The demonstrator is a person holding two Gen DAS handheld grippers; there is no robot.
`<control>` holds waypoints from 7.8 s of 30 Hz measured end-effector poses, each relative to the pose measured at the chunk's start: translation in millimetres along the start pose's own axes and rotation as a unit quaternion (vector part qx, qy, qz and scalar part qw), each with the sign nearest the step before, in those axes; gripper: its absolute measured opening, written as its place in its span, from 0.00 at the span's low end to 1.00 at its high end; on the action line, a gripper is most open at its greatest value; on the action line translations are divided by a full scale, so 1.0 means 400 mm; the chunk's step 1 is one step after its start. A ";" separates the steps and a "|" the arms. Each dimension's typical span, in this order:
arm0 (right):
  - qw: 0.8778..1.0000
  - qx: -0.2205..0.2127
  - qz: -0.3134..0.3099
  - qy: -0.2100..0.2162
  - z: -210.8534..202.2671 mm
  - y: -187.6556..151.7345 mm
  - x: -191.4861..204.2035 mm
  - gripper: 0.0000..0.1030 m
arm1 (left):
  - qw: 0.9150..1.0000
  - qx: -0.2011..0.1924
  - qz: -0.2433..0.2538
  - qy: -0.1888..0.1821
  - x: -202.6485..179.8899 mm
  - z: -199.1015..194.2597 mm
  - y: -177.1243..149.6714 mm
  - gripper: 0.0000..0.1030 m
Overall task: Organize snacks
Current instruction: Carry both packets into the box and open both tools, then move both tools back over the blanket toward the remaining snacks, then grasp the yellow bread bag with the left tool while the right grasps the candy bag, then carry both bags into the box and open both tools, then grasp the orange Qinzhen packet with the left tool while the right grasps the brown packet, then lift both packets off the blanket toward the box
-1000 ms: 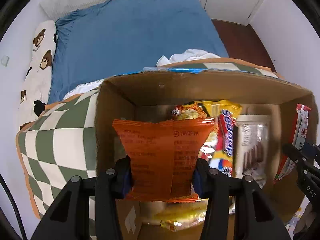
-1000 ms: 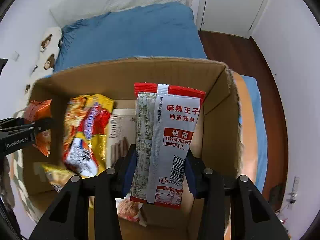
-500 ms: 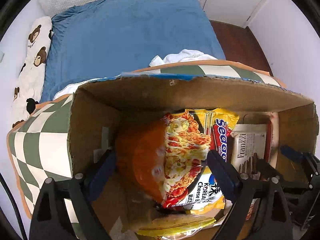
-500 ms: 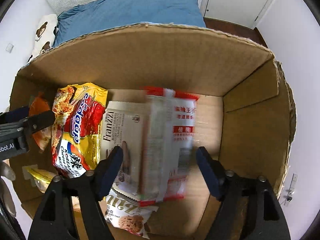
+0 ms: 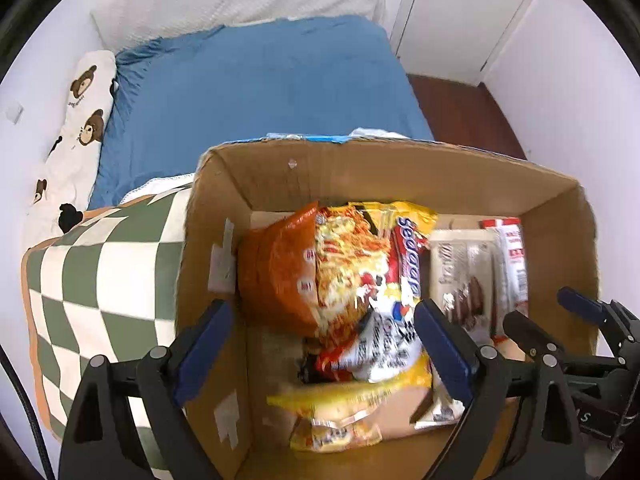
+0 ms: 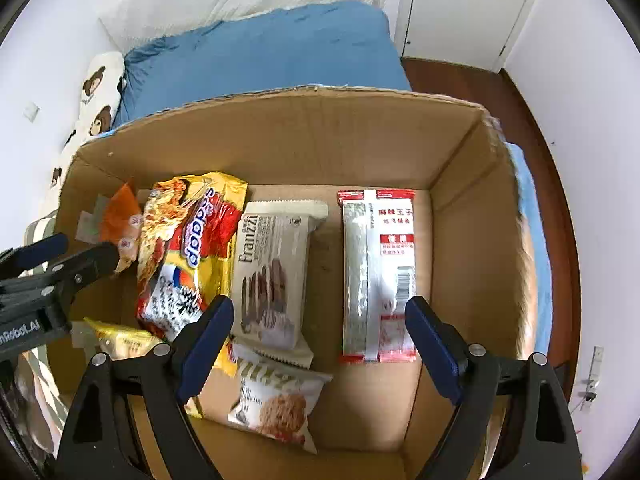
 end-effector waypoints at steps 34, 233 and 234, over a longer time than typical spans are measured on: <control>0.983 -0.181 0.007 0.021 -0.498 -0.396 0.093 0.87 | 0.982 -0.187 0.007 -0.021 0.007 -0.430 -0.394 0.90; 0.982 0.096 0.155 0.044 0.081 -0.859 -0.086 0.74 | 0.990 0.141 0.029 0.008 -0.092 0.073 -0.901 0.57; 0.988 0.098 0.116 0.034 0.082 -0.851 -0.056 0.74 | 0.990 0.140 0.028 0.007 -0.093 0.073 -0.900 0.57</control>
Point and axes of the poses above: each gripper's, at about its wrist camera, not at the fingertips, and z roughly the way its jaws point, x to its left, y to its top, the point moved 5 cm from there along z, roughly the way its jaws point, and after that the axes turned 6 degrees about -z, right-handed, at the moved point
